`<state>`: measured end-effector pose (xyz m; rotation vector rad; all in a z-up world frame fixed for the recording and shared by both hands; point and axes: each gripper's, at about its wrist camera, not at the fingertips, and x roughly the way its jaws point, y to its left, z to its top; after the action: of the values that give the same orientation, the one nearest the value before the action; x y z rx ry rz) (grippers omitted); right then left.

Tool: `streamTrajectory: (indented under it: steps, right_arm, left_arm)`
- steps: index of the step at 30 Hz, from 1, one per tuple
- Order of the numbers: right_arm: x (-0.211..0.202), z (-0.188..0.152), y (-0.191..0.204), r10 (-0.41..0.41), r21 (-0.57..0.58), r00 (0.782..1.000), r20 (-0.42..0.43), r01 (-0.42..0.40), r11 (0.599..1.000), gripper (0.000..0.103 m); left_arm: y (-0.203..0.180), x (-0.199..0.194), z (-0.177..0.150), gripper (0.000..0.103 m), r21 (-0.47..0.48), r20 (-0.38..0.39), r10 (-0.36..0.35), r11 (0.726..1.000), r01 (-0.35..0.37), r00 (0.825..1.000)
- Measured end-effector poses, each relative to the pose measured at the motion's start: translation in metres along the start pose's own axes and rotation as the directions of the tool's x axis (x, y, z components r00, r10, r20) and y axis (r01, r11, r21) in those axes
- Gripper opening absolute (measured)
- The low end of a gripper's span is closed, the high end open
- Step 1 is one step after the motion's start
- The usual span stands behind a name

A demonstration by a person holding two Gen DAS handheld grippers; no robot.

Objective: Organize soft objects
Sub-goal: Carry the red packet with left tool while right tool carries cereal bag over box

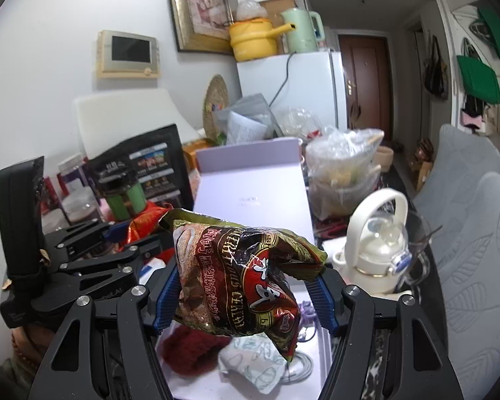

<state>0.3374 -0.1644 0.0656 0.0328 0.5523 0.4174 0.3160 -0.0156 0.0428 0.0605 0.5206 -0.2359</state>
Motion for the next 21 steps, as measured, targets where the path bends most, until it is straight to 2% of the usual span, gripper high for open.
streamTrajectory:
  steps: [10,21]
  right_arm:
    - [0.04,-0.017,-0.016,-0.049,0.018,0.989,-0.137,0.052,0.999,0.067]
    - [0.067,-0.024,-0.022,-0.042,0.03,0.971,-0.234,0.05,0.998,0.067]
  left_arm:
    - [-0.004,0.037,-0.014,0.037,0.023,-0.093,0.01,1.0,-0.008,0.996]
    - [-0.011,0.068,-0.03,0.037,0.054,-0.18,0.012,0.999,-0.003,0.984]
